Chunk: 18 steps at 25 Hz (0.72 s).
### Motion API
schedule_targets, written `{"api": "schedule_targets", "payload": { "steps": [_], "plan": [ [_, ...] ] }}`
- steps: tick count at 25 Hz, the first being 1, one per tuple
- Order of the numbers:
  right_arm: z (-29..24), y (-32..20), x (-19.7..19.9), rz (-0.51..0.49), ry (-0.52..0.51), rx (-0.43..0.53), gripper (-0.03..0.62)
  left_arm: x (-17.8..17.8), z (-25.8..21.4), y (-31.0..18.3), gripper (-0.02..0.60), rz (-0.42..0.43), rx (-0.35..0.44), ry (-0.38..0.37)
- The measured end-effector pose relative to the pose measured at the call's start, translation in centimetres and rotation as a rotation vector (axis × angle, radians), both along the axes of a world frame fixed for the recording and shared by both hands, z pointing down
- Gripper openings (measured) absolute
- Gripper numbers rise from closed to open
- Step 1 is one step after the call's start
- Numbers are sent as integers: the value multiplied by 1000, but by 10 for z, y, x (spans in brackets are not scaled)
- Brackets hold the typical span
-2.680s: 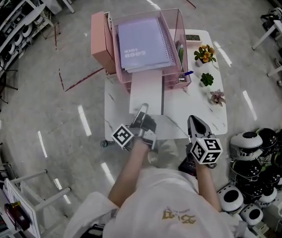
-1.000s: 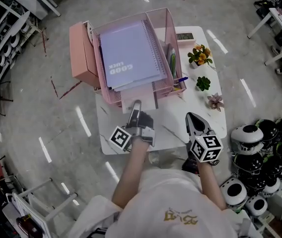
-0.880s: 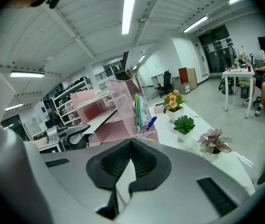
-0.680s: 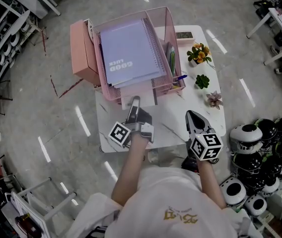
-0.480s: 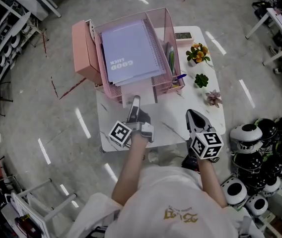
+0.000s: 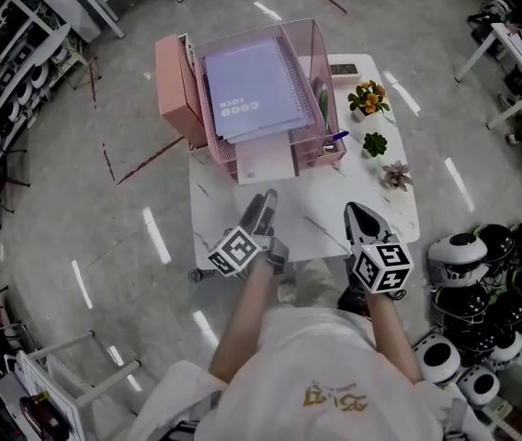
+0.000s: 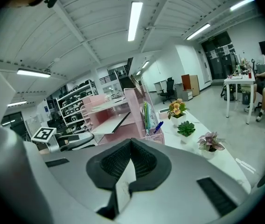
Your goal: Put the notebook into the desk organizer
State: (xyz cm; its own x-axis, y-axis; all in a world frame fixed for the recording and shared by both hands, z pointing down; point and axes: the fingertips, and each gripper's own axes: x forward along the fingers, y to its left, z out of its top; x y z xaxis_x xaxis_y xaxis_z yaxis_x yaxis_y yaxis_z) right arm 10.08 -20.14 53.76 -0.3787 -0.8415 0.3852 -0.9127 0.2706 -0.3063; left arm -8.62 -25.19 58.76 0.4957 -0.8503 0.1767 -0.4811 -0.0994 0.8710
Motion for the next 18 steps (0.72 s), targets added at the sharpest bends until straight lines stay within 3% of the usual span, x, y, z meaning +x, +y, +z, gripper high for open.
{"api": "schedule_targets", "payload": {
  "steps": [8,12,14,18],
  "plan": [
    [-10,22,-9,9,19,28,9,4,-44,28,151,117,212,-351],
    [-21,30,-14,13,3,52,9,1,-66,41,88,129,280,-423],
    [-27,33,-16,20,-20,62,9,-2,-74,47,22,130,300,-460],
    [-35,38,-23,12,-28,81,9,-7,-84,54,18,129,328,-514]
  ]
}}
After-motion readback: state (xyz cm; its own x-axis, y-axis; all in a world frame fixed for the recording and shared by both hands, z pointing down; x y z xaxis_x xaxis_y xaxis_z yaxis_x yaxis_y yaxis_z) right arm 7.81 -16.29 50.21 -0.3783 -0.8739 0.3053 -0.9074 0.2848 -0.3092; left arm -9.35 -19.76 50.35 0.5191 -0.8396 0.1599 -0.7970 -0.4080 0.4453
